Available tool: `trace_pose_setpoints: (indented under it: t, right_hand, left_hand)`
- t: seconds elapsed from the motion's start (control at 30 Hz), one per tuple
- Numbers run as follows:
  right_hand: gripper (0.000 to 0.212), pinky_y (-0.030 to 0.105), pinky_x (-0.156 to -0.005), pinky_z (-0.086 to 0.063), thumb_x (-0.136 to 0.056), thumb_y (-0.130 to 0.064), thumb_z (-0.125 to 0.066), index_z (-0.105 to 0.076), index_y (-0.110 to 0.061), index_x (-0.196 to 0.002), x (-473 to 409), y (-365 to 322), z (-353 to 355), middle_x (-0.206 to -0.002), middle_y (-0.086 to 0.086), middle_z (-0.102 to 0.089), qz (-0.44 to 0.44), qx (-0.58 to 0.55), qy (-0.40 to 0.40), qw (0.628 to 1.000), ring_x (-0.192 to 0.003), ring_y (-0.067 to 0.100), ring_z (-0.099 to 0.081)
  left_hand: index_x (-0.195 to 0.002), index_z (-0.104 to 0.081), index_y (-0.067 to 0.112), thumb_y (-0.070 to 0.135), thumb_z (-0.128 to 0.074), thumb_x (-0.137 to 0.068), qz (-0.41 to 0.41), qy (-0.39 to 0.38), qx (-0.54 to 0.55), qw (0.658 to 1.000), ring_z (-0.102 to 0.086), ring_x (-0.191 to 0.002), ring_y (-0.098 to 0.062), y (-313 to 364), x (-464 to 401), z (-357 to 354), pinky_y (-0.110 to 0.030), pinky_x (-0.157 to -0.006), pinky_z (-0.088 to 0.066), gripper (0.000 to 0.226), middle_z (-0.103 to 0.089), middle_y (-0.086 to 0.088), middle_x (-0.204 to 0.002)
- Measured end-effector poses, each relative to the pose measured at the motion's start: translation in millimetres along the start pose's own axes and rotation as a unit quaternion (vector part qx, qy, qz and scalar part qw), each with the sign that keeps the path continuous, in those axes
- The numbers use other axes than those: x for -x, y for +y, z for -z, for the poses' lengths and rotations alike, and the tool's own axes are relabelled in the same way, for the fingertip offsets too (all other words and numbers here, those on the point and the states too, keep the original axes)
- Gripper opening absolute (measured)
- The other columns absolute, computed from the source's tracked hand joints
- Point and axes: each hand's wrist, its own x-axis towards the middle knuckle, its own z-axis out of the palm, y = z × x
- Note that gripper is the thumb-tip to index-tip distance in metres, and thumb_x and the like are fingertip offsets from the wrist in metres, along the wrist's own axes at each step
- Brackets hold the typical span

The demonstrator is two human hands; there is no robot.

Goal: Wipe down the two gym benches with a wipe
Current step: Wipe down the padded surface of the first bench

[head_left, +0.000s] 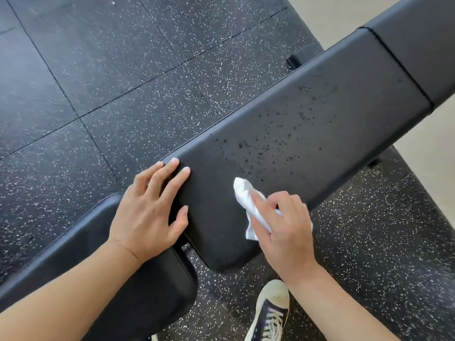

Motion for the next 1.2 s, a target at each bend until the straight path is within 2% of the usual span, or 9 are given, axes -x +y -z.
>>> trace_pose_setpoints:
  t: [0.1,0.27,0.43,0.5,0.57,0.67,0.8,0.93,1.2]
  right_hand:
    - [0.037,0.041,-0.064,-0.037,-0.089,-0.018,-0.069,-0.073,-0.019,-0.126,-62,-41,-30,-0.090,0.004,-0.056,-0.030,0.002,0.026,0.999,-0.077,0.026,-0.046]
    - [0.029,0.040,-0.070,-0.040,-0.096,-0.031,-0.061,-0.072,-0.021,-0.120,-131,-86,-58,-0.098,0.003,-0.059,-0.055,0.026,0.003,0.998,-0.088,0.027,-0.052]
    - [0.036,0.043,-0.067,-0.042,-0.095,-0.017,-0.066,-0.070,-0.015,-0.130,-48,-40,-26,-0.093,0.004,-0.056,0.031,-0.016,-0.015,0.999,-0.077,0.026,-0.045]
    - [0.034,0.044,-0.066,-0.044,-0.096,-0.012,-0.067,-0.071,-0.014,-0.130,0,-10,-7,-0.092,0.001,-0.058,0.034,-0.035,-0.014,0.999,-0.075,0.025,-0.045]
    - [0.028,0.042,-0.068,-0.044,-0.099,-0.019,-0.067,-0.070,-0.019,-0.126,23,7,1,-0.093,-0.003,-0.059,0.010,-0.066,-0.021,0.998,-0.075,0.023,-0.048]
    - [0.015,0.041,-0.066,-0.042,-0.101,-0.034,-0.063,-0.060,-0.021,-0.108,5,0,-9,-0.088,-0.004,-0.056,-0.009,-0.036,-0.004,0.999,-0.074,0.020,-0.044]
    - [0.035,0.041,-0.063,-0.037,-0.102,-0.049,-0.060,-0.064,-0.017,-0.090,-68,-32,-40,-0.081,-0.002,-0.056,-0.036,0.008,0.062,0.997,-0.073,0.025,-0.044]
    - [0.041,0.042,-0.063,-0.038,-0.102,-0.052,-0.055,-0.065,-0.016,-0.086,-125,-56,-57,-0.080,0.001,-0.057,-0.059,0.013,0.081,0.995,-0.075,0.027,-0.047]
    - [0.026,0.039,-0.062,-0.037,-0.103,-0.047,-0.060,-0.060,-0.022,-0.094,-17,-19,-20,-0.083,-0.007,-0.048,-0.014,0.020,-0.002,1.000,-0.074,0.019,-0.038]
  left_hand:
    - [-0.157,-0.047,0.015,0.043,-0.054,-0.094,-0.007,0.007,0.001,1.000,-0.042,-0.144,-0.042,-2,0,0,-0.049,-0.121,-0.037,0.070,-0.044,-0.012,-0.160]
    - [-0.155,-0.049,0.012,0.043,-0.054,-0.094,-0.015,0.008,0.007,1.000,-0.041,-0.145,-0.042,-4,-1,0,-0.048,-0.123,-0.034,0.069,-0.044,-0.015,-0.160]
    - [-0.156,-0.047,0.014,0.043,-0.054,-0.094,-0.016,0.008,0.007,1.000,-0.042,-0.145,-0.041,-4,0,0,-0.048,-0.123,-0.035,0.069,-0.043,-0.014,-0.161]
    - [-0.156,-0.047,0.014,0.043,-0.053,-0.094,-0.016,0.009,0.003,1.000,-0.042,-0.145,-0.040,-5,0,-2,-0.044,-0.126,-0.030,0.069,-0.043,-0.013,-0.161]
    - [-0.156,-0.048,0.015,0.044,-0.053,-0.094,-0.016,0.012,0.001,1.000,-0.041,-0.145,-0.039,-4,0,-2,-0.040,-0.128,-0.024,0.069,-0.043,-0.012,-0.161]
    - [-0.156,-0.048,0.015,0.044,-0.053,-0.094,-0.013,0.010,0.000,1.000,-0.041,-0.146,-0.039,-5,0,-2,-0.039,-0.128,-0.025,0.069,-0.044,-0.012,-0.161]
    - [-0.156,-0.048,0.015,0.044,-0.053,-0.094,-0.016,0.010,0.000,1.000,-0.040,-0.147,-0.038,-4,-1,0,-0.040,-0.127,-0.027,0.068,-0.043,-0.012,-0.162]
    - [-0.155,-0.050,0.014,0.043,-0.053,-0.095,-0.018,0.016,0.000,1.000,-0.039,-0.147,-0.038,-4,-2,1,-0.037,-0.129,-0.021,0.067,-0.044,-0.013,-0.161]
    - [-0.157,-0.047,0.016,0.044,-0.051,-0.095,-0.022,0.005,0.006,1.000,-0.039,-0.149,-0.038,-5,-1,-1,-0.043,-0.127,-0.029,0.068,-0.042,-0.012,-0.163]
